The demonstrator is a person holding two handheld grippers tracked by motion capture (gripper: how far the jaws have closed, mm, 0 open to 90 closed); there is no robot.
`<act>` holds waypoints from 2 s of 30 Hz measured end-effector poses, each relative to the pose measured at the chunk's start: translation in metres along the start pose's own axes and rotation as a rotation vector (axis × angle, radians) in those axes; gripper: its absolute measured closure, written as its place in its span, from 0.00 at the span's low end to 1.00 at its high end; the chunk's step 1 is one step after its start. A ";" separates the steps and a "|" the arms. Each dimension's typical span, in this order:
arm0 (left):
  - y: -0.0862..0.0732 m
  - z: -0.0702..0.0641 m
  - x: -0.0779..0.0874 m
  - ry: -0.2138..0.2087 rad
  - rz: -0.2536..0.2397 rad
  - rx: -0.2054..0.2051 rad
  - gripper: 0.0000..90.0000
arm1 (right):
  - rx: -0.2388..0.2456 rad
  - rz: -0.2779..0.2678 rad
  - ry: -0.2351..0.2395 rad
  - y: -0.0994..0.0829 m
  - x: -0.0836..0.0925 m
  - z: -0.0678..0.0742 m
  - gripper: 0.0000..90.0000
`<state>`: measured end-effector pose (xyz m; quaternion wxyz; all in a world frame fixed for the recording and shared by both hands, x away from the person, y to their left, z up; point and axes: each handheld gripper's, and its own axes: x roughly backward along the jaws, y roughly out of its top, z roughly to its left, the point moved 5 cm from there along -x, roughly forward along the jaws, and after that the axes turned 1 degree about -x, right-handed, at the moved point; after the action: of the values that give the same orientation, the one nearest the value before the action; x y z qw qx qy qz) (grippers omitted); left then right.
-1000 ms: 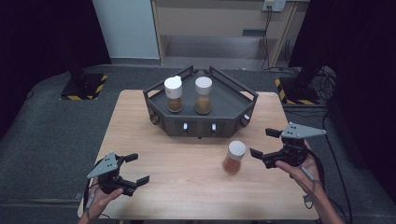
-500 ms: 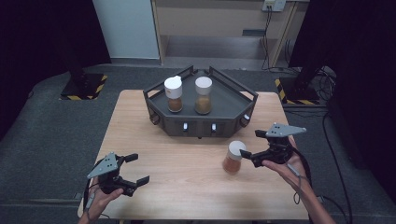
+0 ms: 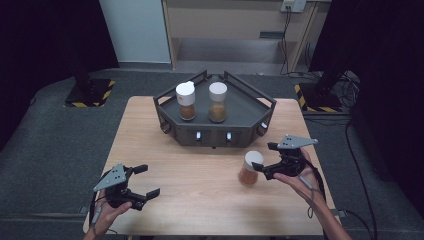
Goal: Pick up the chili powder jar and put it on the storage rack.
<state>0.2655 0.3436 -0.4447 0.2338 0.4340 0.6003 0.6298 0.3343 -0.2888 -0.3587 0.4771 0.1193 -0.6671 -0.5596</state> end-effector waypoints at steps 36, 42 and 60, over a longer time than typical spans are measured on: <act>0.000 0.000 0.000 -0.001 0.004 -0.002 0.01 | 0.010 0.048 -0.004 -0.022 -0.039 0.002 0.13; 0.000 0.000 0.000 -0.002 0.004 -0.003 0.01 | 0.019 0.046 -0.014 -0.025 -0.041 0.004 0.16; 0.001 0.000 -0.001 -0.002 0.007 -0.004 0.01 | 0.044 0.050 -0.033 -0.026 -0.042 0.006 0.38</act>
<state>0.2656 0.3428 -0.4443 0.2331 0.4364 0.5972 0.6313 0.3413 -0.2646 -0.4014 0.4772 0.1038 -0.6898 -0.5344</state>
